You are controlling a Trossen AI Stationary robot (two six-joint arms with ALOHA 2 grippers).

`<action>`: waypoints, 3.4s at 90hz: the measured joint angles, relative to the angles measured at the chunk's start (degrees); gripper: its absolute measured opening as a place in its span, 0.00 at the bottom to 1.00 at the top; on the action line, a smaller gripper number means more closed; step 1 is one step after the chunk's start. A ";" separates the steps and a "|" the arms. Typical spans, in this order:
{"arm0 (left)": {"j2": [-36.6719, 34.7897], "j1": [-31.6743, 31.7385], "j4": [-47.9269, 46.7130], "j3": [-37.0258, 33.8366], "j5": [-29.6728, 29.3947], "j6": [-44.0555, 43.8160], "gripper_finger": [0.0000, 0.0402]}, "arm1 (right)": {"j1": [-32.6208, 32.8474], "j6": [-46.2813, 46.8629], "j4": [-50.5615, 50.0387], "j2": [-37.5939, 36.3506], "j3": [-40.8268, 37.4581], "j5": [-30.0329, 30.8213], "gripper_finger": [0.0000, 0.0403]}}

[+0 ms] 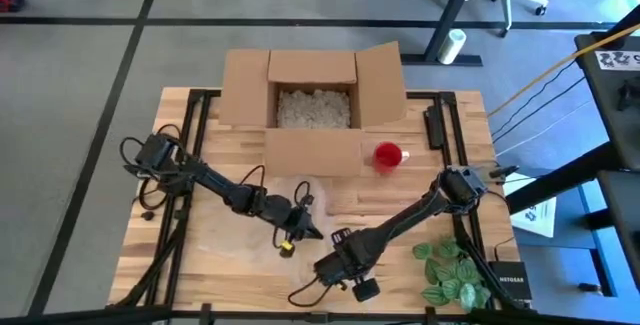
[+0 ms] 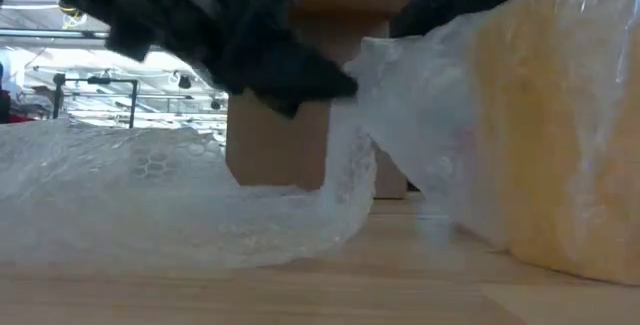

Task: Wrap mug
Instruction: Wrap the yellow mug using the bubble wrap

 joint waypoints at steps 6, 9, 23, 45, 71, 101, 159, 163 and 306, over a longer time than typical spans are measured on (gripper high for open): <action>1.78 0.86 0.36 0.15 0.39 -1.29 0.00 | 0.00 0.00 0.96 -0.04 0.00 0.13 0.00; 2.65 1.23 0.36 0.15 0.50 -2.19 0.00 | -0.02 0.00 1.42 -0.05 0.00 0.14 0.00; 6.28 1.85 4.54 0.08 0.71 -2.80 0.00 | -0.02 0.00 2.96 -0.09 0.00 0.15 0.00; 7.31 1.82 17.64 0.12 6.01 0.33 0.00 | -0.09 0.06 7.48 -0.09 0.00 -0.19 0.00; 7.22 0.92 19.82 0.52 11.94 -2.91 0.00 | -0.07 3.14 6.60 -0.78 0.09 1.36 0.00; 7.20 -1.66 19.89 4.18 12.11 -2.43 0.00 | -0.07 11.17 3.87 -7.80 0.09 6.27 0.00; 7.16 -2.60 14.95 6.14 12.07 -3.09 0.00 | 0.05 23.01 0.90 -8.71 0.15 10.02 0.00; 7.16 -2.79 15.04 6.14 12.03 -3.34 0.00 | 0.29 22.98 1.28 -7.81 0.15 9.00 0.00; 6.63 -8.22 0.27 15.56 9.32 -1.09 0.00 | 3.62 29.58 2.81 -6.29 4.34 11.55 0.00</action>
